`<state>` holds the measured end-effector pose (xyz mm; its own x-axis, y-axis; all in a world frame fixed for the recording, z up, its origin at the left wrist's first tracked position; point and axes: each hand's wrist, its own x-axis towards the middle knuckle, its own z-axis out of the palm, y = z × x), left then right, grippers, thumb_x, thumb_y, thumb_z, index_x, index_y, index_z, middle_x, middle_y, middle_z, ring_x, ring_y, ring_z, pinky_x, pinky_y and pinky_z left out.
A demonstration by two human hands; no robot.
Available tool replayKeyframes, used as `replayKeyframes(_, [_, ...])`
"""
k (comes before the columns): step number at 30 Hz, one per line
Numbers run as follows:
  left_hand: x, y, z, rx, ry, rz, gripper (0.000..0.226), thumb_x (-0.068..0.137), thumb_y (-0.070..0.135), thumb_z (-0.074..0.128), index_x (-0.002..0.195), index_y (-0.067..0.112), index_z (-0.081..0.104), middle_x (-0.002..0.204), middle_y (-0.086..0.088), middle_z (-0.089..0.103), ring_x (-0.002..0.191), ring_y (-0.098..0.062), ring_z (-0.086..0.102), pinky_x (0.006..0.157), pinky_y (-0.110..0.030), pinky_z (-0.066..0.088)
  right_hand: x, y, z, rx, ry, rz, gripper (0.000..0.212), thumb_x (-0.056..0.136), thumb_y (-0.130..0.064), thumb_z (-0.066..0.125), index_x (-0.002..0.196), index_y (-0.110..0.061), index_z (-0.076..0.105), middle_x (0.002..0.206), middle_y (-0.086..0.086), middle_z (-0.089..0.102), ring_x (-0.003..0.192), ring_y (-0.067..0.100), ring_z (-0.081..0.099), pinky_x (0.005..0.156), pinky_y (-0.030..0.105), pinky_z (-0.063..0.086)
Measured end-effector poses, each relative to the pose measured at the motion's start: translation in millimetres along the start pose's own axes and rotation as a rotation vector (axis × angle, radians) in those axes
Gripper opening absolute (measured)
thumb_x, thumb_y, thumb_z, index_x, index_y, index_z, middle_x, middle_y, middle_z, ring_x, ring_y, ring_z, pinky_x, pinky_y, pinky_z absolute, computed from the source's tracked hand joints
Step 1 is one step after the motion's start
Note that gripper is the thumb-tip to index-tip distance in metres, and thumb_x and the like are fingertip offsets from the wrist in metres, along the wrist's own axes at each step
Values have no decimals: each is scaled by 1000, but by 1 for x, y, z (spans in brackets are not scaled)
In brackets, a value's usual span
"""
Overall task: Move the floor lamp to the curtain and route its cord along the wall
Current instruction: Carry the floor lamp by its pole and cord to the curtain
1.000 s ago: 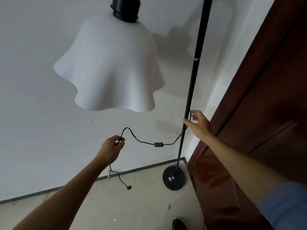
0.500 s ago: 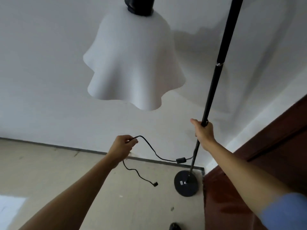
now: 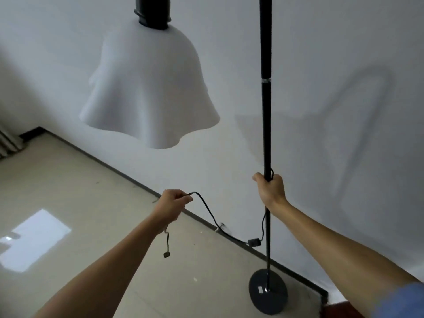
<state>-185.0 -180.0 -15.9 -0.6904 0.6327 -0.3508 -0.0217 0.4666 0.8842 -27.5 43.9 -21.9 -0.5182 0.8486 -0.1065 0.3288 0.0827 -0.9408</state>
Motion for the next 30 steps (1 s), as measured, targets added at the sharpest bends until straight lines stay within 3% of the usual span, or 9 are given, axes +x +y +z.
replayKeyframes(10, [11, -44, -219, -32, 226, -37, 27, 89, 15, 55, 95, -11, 62, 57, -3, 40, 47, -15, 31, 44, -25, 25, 12, -106, 214, 25, -224, -94, 36, 72, -28, 56, 54, -22, 26, 47, 0, 26, 43, 18, 23, 45, 31, 21])
replayKeyframes(16, [29, -65, -314, 28, 398, -117, 19, 89, 16, 56, 88, -1, 66, 56, -4, 44, 47, -18, 37, 47, -25, 30, 34, -168, 342, 96, -351, -144, 32, 70, -28, 57, 56, -23, 29, 53, 5, 27, 51, 22, 24, 52, 39, 24])
replayKeyframes(23, [92, -86, -438, 115, 605, -207, 17, 87, 21, 58, 83, 7, 68, 58, -3, 49, 50, -17, 42, 49, -25, 34, 86, -230, 510, 159, -555, -187, 32, 69, -31, 57, 56, -24, 28, 52, 4, 26, 47, 20, 22, 50, 36, 23])
replayKeyframes(27, [117, -95, -507, 118, 711, -257, 17, 84, 22, 60, 68, 17, 64, 55, 1, 49, 49, -16, 43, 50, -26, 36, 110, -271, 600, 168, -659, -209, 37, 69, -33, 57, 54, -24, 25, 51, 4, 24, 47, 20, 20, 49, 34, 22])
replayKeyframes(30, [123, -100, -554, 107, 797, -295, 16, 83, 23, 62, 70, 14, 66, 53, 1, 50, 48, -16, 43, 51, -28, 37, 119, -300, 665, 163, -738, -232, 39, 70, -33, 57, 49, -26, 25, 47, 1, 25, 45, 19, 21, 49, 33, 22])
